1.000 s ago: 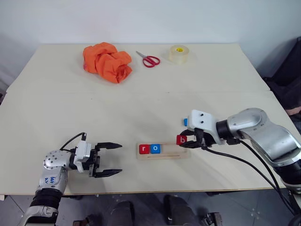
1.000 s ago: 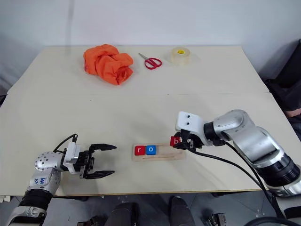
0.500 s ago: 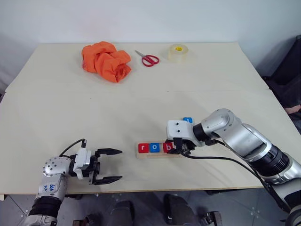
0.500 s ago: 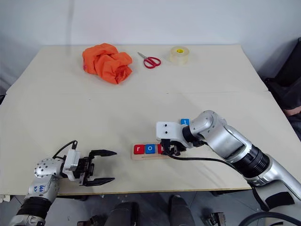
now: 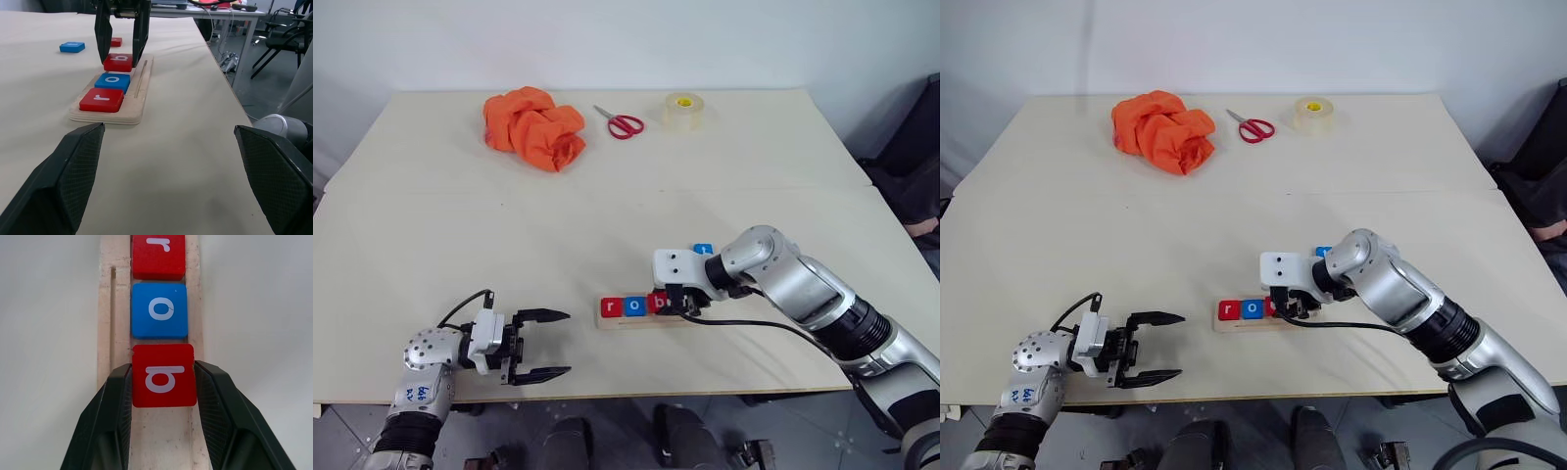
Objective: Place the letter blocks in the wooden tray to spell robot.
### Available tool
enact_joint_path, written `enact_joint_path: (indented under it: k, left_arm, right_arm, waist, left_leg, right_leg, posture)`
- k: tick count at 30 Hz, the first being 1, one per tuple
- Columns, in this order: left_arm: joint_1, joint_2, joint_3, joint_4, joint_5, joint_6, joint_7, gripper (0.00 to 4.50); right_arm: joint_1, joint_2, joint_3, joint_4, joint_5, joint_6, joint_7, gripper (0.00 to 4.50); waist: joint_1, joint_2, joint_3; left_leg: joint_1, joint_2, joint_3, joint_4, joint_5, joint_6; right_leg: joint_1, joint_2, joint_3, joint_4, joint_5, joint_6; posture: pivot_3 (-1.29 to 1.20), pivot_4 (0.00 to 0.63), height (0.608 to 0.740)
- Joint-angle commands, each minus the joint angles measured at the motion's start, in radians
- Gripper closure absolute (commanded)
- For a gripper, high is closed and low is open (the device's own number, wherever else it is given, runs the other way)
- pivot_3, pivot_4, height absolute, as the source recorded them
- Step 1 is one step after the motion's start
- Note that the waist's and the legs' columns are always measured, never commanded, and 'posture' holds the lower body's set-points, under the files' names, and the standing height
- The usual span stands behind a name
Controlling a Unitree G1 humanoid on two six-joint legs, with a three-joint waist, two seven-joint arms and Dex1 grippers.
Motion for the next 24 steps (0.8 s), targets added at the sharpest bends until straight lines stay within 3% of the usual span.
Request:
enact_joint_path:
  k: [1, 2, 9, 11, 21, 24]
  left_arm:
    - [0.01, 0.002, 0.026, -0.027, -0.004, -0.004, 0.004, 0.0]
    - [0.009, 0.003, 0.027, -0.026, -0.004, -0.005, 0.004, 0.0]
    - [0.003, 0.004, 0.035, -0.022, -0.002, -0.003, 0.006, 0.0]
    - [-0.001, 0.004, 0.038, -0.017, 0.0, -0.004, 0.004, 0.0]
    - [-0.044, -0.002, 0.034, 0.017, 0.01, -0.002, -0.002, 0.0]
    - [-0.055, -0.003, 0.033, 0.028, 0.012, -0.003, -0.006, 0.0]
  right_arm:
    - [-0.02, 0.009, -0.015, -0.02, -0.004, -0.012, 0.018, 3.04]
    - [-0.02, 0.011, -0.015, -0.022, -0.005, -0.011, 0.02, 3.04]
    - [-0.032, 0.017, -0.029, -0.026, -0.013, -0.002, 0.016, 0.55]
    - [-0.039, 0.019, -0.039, -0.031, -0.009, 0.007, 0.016, 0.06]
    - [0.01, 0.015, -0.093, -0.088, 0.03, 0.033, -0.008, 0.06]
    - [0.075, 0.001, -0.157, -0.154, 0.088, 0.025, -0.001, 0.99]
  waist:
    - [0.001, 0.0, 0.0]
    - [0.001, 0.0, 0.0]
    - [0.0, 0.0, 0.0]
    - [0.0, 0.0, 0.0]
    - [0.001, 0.0, 0.0]
    - [0.002, 0.0, 0.0]
  left_leg:
    - [0.0, 0.0, 0.0, 0.0, 0.0, 0.0]
    - [0.0, 0.0, 0.0, 0.0, 0.0, 0.0]
    - [0.0, 0.0, 0.0, 0.0, 0.0, 0.0]
    - [0.0, 0.0, 0.0, 0.0, 0.0, 0.0]
    - [0.0, 0.0, 0.0, 0.0, 0.0, 0.0]
    - [0.0, 0.0, 0.0, 0.0, 0.0, 0.0]
  right_leg:
    - [0.0, 0.0, 0.0, 0.0, 0.0, 0.0]
    - [0.0, 0.0, 0.0, 0.0, 0.0, 0.0]
    - [0.0, 0.0, 0.0, 0.0, 0.0, 0.0]
    - [0.0, 0.0, 0.0, 0.0, 0.0, 0.0]
    - [0.0, 0.0, 0.0, 0.0, 0.0, 0.0]
    - [0.0, 0.0, 0.0, 0.0, 0.0, 0.0]
  posture:
    - [0.0, 0.15, 0.74]
    - [0.0, 0.15, 0.74]
    - [0.0, 0.15, 0.74]
    - [0.0, 0.15, 0.74]
    - [0.0, 0.15, 0.74]
    - [0.0, 0.15, 0.74]
